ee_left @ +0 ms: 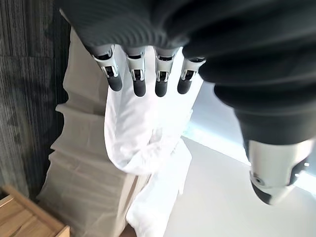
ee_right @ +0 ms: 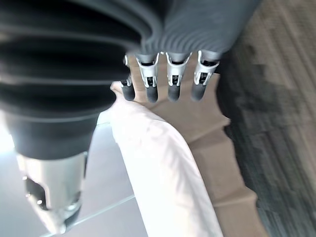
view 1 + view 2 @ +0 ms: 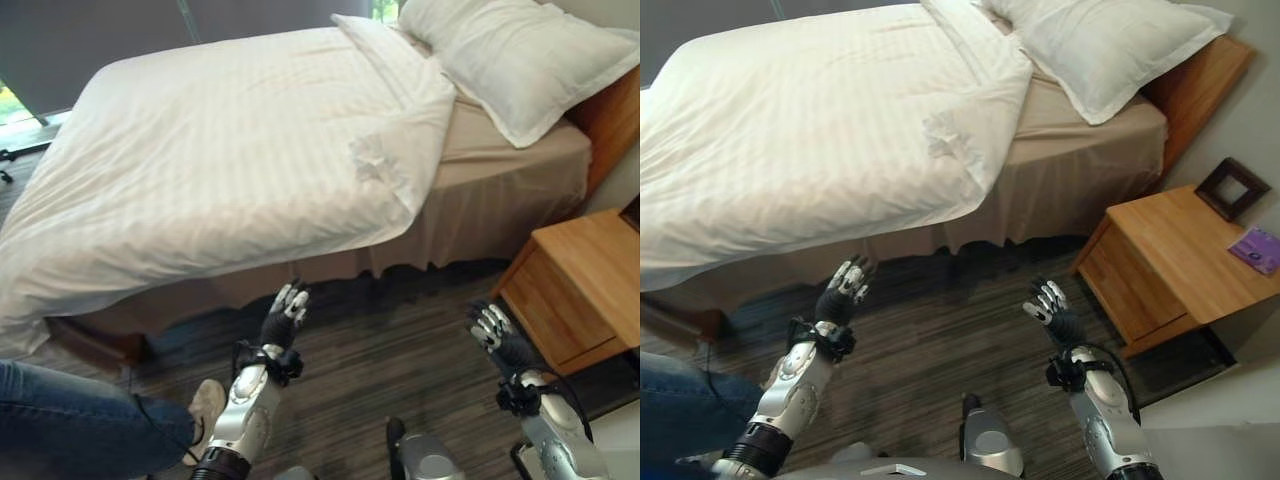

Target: Making the bed.

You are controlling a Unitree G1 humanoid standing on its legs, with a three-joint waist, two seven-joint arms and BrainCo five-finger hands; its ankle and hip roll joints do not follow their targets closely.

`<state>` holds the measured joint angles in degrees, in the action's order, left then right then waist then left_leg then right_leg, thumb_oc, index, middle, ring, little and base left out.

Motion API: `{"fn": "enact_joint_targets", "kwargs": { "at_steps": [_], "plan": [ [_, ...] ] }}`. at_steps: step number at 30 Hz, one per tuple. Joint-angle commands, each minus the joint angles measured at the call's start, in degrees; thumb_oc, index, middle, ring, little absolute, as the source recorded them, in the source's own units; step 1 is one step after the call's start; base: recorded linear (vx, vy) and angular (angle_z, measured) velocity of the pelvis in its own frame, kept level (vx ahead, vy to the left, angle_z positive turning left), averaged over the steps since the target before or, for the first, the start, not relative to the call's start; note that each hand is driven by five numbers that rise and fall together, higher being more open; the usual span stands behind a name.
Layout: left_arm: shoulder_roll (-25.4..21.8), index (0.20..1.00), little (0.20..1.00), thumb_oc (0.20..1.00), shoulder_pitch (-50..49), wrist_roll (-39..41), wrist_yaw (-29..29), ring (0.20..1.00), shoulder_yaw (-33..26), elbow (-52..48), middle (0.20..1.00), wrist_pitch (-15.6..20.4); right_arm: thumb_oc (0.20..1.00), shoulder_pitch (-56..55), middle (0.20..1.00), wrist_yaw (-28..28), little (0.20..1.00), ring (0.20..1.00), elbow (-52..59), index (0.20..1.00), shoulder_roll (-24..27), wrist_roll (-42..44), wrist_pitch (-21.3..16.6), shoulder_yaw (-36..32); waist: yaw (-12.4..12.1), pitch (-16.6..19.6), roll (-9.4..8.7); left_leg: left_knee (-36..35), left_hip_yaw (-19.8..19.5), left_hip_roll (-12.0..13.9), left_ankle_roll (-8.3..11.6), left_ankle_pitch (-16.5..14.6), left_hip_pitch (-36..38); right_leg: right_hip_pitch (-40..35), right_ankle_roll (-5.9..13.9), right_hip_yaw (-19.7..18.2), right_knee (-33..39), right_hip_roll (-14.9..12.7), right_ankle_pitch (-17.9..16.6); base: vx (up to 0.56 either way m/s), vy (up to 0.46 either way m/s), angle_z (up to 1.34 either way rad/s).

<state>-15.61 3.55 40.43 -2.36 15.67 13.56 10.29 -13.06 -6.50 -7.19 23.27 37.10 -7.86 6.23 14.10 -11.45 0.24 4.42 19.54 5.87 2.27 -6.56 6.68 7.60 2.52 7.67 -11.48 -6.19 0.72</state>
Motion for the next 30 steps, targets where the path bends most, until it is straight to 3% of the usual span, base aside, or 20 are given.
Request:
{"fn": "enact_joint_targets", "kwargs": {
  "at_steps": [1,2,3,4,5,6,7,11,16,17,20,24,26,27,29,30],
  "plan": [
    [-1.40,1.000,1.000,1.000,2.32,0.94,-0.88,1.000,-0.11,-3.60,1.000,1.43,1.000,0.57,1.000,0.17,1.000,1.000,2.45,1.000,-1.29,0.10,-1.99,-0.56,0.59,2.75,-1.05,-8.89,-7.24,-3.34,-0.99,2.48,4.22,0.97,6.83,-4.16,6.39,-0.73,-8.01,-0.24,0.173,0.48],
    [-2.22,1.000,1.000,1.000,2.31,-0.77,-0.71,1.000,-0.13,-4.21,1.000,1.50,1.000,0.89,1.000,0.51,1.000,1.000,1.98,1.000,-1.94,-0.30,-1.65,-0.30,0.98,1.11,-1.49,-9.42,-7.89,-4.66,-1.59,3.26,4.09,3.88,9.29,-5.69,4.08,-1.62,-12.51,-0.25,0.172,0.30],
    [-2.25,1.000,1.000,1.000,2.31,-0.78,-0.70,1.000,-0.14,-4.23,1.000,1.48,1.000,0.91,1.000,0.51,1.000,1.000,1.97,1.000,-1.96,-0.31,-1.65,-0.29,0.92,1.13,-1.54,-9.42,-7.82,-4.72,-1.62,3.28,4.05,3.98,9.33,-5.79,4.04,-1.64,-12.53,-0.38,0.198,0.22],
    [-3.83,1.000,1.000,1.000,2.14,-1.17,-0.90,1.000,-0.37,-4.36,1.000,1.53,1.000,1.07,1.000,-0.06,1.000,1.000,2.67,1.000,-3.54,2.49,-1.55,0.38,1.70,-0.46,-1.69,-8.88,-9.51,-4.47,-2.02,4.32,2.62,5.50,10.53,-14.37,-0.74,1.59,-11.57,-0.41,0.160,0.50],
    [-4.69,1.000,1.000,1.000,0.91,-1.93,-0.91,1.000,-1.48,-3.98,1.000,1.33,1.000,1.10,1.000,-0.94,1.000,1.000,2.55,1.000,-4.21,3.75,-1.14,1.39,-0.06,-1.22,-0.77,-7.73,-9.98,-4.19,-2.61,5.24,0.72,4.10,8.65,-14.48,-5.36,2.15,-7.93,-0.46,0.188,0.57],
    [-4.99,1.000,1.000,1.000,-0.43,-2.06,-1.00,1.000,-2.31,-3.93,1.000,1.05,1.000,0.96,1.000,-1.06,1.000,1.000,2.61,1.000,-4.15,3.02,-0.90,1.68,-1.06,-0.96,-0.32,-7.59,-9.73,-4.03,-2.92,5.39,0.24,3.05,7.33,-12.84,-5.70,1.52,-6.60,-0.27,0.117,0.35],
    [-5.00,1.000,1.000,1.000,-3.58,-1.66,-0.88,1.000,-4.56,-3.61,1.000,0.82,1.000,0.62,1.000,-1.25,1.000,1.000,2.82,1.000,-3.80,1.51,-0.35,1.93,-3.39,0.57,-0.93,-7.55,-9.90,-5.21,-2.87,5.24,-0.30,-3.66,6.07,-7.93,3.79,0.05,-3.90,-0.12,0.032,-0.13],
    [-3.07,1.000,1.000,1.000,-7.93,3.09,0.08,1.000,-8.86,-1.97,1.000,0.75,1.000,2.62,1.000,-0.73,1.000,1.000,3.33,1.000,-2.06,1.19,-0.26,1.36,-6.37,2.34,-1.82,-6.88,-10.28,-4.96,-2.61,5.47,-0.62,-6.32,5.93,-8.48,7.40,0.89,-2.98,-0.09,-0.031,0.00],
    [-1.90,1.000,1.000,1.000,-8.90,4.37,0.90,1.000,-7.99,-1.40,1.000,0.16,1.000,3.08,1.000,0.63,1.000,1.000,3.59,1.000,-2.50,2.22,-0.28,1.01,-6.57,2.55,-2.06,-7.87,-11.16,-4.92,-2.60,6.43,-0.14,-7.02,5.60,-8.06,7.49,1.38,-2.68,-0.07,-0.023,0.07],
    [-3.36,1.000,1.000,1.000,-7.83,1.55,4.20,1.000,-17.18,-4.12,1.000,3.02,1.000,10.30,1.000,6.67,1.000,1.000,-3.86,1.000,2.01,-6.62,-2.33,-7.36,-11.16,2.95,-2.79,-6.99,-10.08,-1.24,1.52,6.46,1.30,-9.21,3.19,5.80,10.85,1.50,-1.42,-0.09,0.035,-0.10],
    [-4.46,1.000,1.000,1.000,-5.69,0.81,4.35,1.000,-15.40,-4.70,1.000,2.98,1.000,10.48,1.000,4.53,1.000,1.000,-2.81,1.000,0.73,-5.83,-0.63,-2.53,-10.54,3.06,-1.70,-9.17,-10.84,-1.99,0.60,6.25,1.77,-8.10,3.40,5.18,9.74,1.27,-1.94,-0.05,0.109,-0.03],
    [-5.28,1.000,1.000,1.000,-5.61,0.36,3.99,1.000,-15.24,-3.76,1.000,2.65,1.000,10.22,1.000,1.32,1.000,1.000,-2.21,1.000,1.49,-6.63,1.27,1.53,-11.06,2.41,-1.76,-8.51,-11.53,-2.50,-0.09,5.93,1.81,-8.04,3.58,4.77,8.26,0.54,-1.59,-0.02,0.102,0.07],
    [-4.87,1.000,1.000,1.000,-6.19,0.36,4.89,1.000,-16.05,-2.22,1.000,2.72,1.000,10.48,1.000,0.33,1.000,1.000,-0.40,1.000,2.79,-11.30,1.97,3.40,-11.65,0.18,-1.63,-8.04,-11.76,-2.78,-1.78,4.95,1.83,-3.55,5.59,4.71,-2.05,-1.64,-2.13,-0.09,0.145,0.02],
    [-4.86,1.000,1.000,1.000,-6.17,0.36,4.90,1.000,-16.06,-2.22,1.000,2.72,1.000,10.50,1.000,0.34,1.000,1.000,-0.40,1.000,2.79,-11.32,1.98,3.41,-11.70,0.21,-1.72,-8.02,-11.69,-2.92,-1.84,4.93,1.77,-3.26,5.66,4.56,-2.48,-1.80,-1.93,-0.06,0.113,0.06],
    [-4.48,1.000,1.000,1.000,-7.09,1.26,5.46,1.000,-16.70,-0.72,1.000,2.87,1.000,10.49,1.000,0.17,1.000,1.000,-0.01,1.000,1.91,-12.12,1.69,3.77,-11.17,-2.22,-1.37,-7.89,-11.75,-2.95,-3.01,4.62,2.90,2.17,9.33,2.57,-14.49,-2.73,-6.73,-0.04,0.105,-0.05],
    [-4.49,1.000,1.000,1.000,-7.07,1.27,5.44,1.000,-16.71,-0.70,1.000,2.87,1.000,10.50,1.000,0.17,1.000,1.000,-0.01,1.000,1.91,-12.12,1.69,3.77,-11.25,-2.19,-1.45,-7.90,-11.67,-3.05,-3.04,4.61,2.89,2.36,9.37,2.42,-14.73,-2.81,-6.64,-0.01,0.026,-0.16]
  ]
}}
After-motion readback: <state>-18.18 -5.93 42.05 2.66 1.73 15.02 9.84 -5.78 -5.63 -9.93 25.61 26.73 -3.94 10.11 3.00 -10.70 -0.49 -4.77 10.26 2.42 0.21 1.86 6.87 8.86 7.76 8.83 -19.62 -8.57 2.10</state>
